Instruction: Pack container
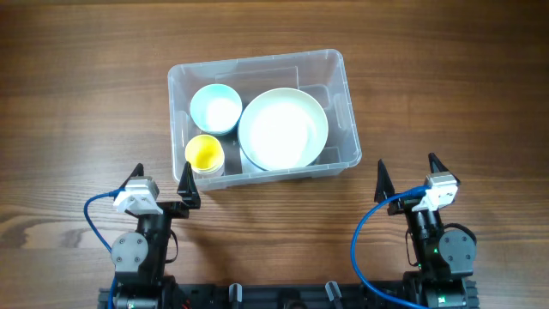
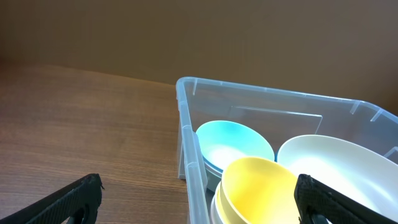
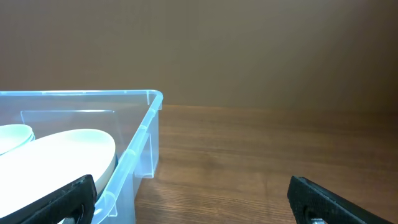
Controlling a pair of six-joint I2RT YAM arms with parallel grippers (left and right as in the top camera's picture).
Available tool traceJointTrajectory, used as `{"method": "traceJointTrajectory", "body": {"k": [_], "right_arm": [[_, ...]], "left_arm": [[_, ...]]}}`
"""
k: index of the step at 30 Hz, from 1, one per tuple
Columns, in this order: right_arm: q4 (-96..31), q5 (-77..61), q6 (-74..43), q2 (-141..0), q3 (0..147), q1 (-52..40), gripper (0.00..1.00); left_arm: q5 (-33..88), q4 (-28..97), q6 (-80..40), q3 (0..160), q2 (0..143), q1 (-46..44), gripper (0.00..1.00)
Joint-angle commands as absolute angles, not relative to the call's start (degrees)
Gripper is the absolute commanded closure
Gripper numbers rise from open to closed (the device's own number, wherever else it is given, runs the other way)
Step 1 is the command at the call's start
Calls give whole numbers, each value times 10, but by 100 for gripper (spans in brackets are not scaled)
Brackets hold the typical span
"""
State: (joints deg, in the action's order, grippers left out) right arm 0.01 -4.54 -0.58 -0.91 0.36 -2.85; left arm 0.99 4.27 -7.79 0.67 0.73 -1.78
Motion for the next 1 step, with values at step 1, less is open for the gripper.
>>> {"method": "traceJointTrajectory", "body": {"k": [1], "right_arm": [[3, -50, -15, -8, 3, -31, 0]], "left_arm": [[23, 43, -83, 3, 2, -21, 0]]}}
